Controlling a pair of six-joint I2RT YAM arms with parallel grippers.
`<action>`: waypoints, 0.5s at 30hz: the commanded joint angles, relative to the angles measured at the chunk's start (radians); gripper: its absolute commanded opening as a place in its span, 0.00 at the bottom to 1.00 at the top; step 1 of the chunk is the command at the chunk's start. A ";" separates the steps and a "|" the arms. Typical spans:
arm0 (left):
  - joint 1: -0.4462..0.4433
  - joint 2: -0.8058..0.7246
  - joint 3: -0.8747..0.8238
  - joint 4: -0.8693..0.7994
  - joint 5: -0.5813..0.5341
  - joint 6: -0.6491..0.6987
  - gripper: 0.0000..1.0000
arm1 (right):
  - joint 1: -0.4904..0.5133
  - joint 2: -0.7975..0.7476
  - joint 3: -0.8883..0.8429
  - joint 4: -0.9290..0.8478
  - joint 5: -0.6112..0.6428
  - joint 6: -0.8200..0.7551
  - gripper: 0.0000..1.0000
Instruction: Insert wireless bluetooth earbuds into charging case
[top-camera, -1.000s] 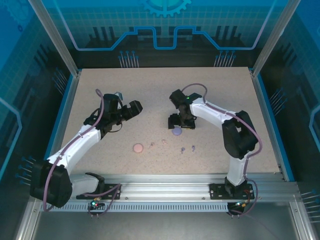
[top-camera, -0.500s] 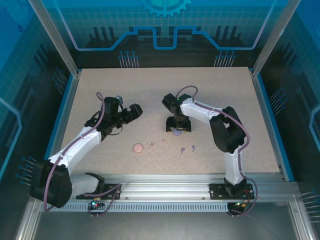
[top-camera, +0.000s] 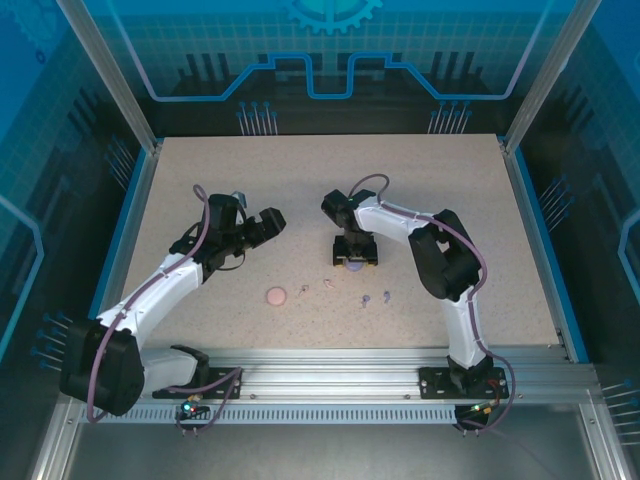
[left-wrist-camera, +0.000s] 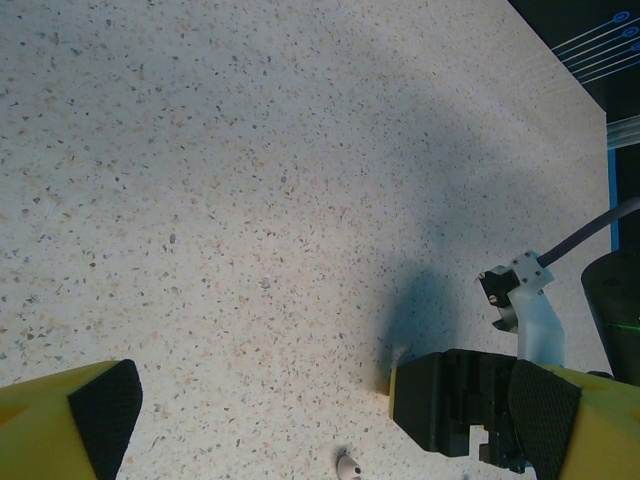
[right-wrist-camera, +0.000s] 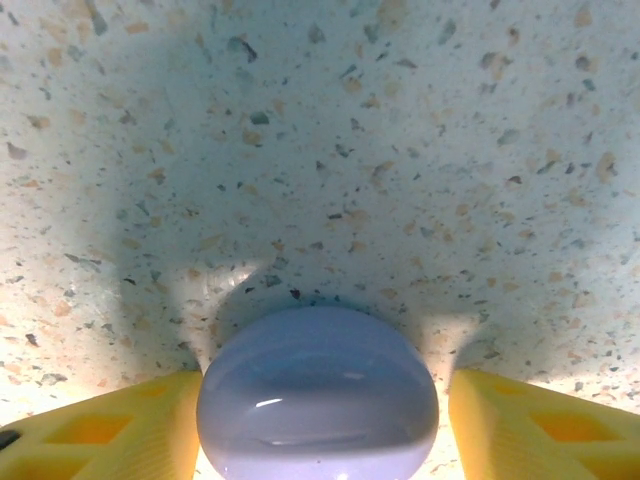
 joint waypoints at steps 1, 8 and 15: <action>-0.008 -0.006 -0.005 0.014 0.026 0.007 0.99 | 0.009 0.029 0.020 -0.017 0.022 0.000 0.64; -0.008 -0.009 -0.006 0.008 0.029 0.007 0.99 | 0.007 0.027 0.000 -0.005 0.019 0.000 0.58; -0.008 -0.003 -0.002 0.017 0.054 0.012 0.99 | 0.008 0.011 -0.032 0.018 0.012 0.006 0.51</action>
